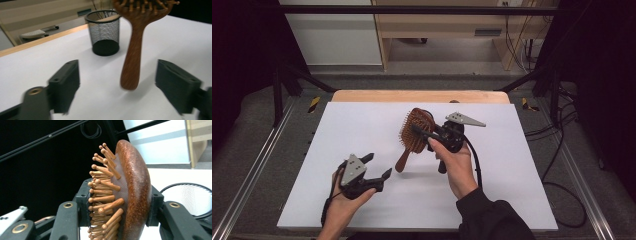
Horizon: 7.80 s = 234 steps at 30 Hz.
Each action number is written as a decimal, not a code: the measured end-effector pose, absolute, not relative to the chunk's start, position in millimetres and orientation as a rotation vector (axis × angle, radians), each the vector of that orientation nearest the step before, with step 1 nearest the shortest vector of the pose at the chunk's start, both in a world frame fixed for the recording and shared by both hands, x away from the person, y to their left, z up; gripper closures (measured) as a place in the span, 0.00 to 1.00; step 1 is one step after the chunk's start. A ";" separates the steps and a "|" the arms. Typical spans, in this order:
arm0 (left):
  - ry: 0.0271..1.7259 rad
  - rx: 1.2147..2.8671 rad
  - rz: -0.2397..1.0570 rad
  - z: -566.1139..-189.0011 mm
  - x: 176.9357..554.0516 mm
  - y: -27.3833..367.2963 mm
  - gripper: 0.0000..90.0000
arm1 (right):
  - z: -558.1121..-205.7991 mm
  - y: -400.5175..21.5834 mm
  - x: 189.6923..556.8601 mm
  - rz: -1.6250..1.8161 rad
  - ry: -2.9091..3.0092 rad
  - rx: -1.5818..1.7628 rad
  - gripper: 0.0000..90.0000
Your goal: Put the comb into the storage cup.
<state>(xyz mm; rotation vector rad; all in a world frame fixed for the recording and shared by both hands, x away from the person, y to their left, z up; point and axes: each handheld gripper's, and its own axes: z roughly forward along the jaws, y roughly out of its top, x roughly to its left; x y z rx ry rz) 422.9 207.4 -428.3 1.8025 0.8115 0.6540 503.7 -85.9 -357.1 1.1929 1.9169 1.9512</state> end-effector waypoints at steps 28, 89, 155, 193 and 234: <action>1.063 1.540 0.774 -431.4 397.8 295.9 0.03 | -314.1 -88.7 557.1 1.901 1.887 1.222 0.57; 1.046 1.574 0.735 -437.1 404.3 296.5 0.04 | -280.5 -120.5 616.2 1.864 1.545 1.328 0.57; 1.008 1.610 0.728 -437.5 404.4 293.2 0.04 | -331.7 -107.0 617.4 1.693 1.759 1.295 0.56; 1.004 1.618 0.721 -437.8 404.9 292.2 0.05 | -355.7 -92.7 617.1 1.702 1.774 1.329 0.55; 1.003 1.629 0.714 -439.1 405.7 290.5 0.05 | -364.7 -110.2 631.5 1.682 1.797 1.391 0.49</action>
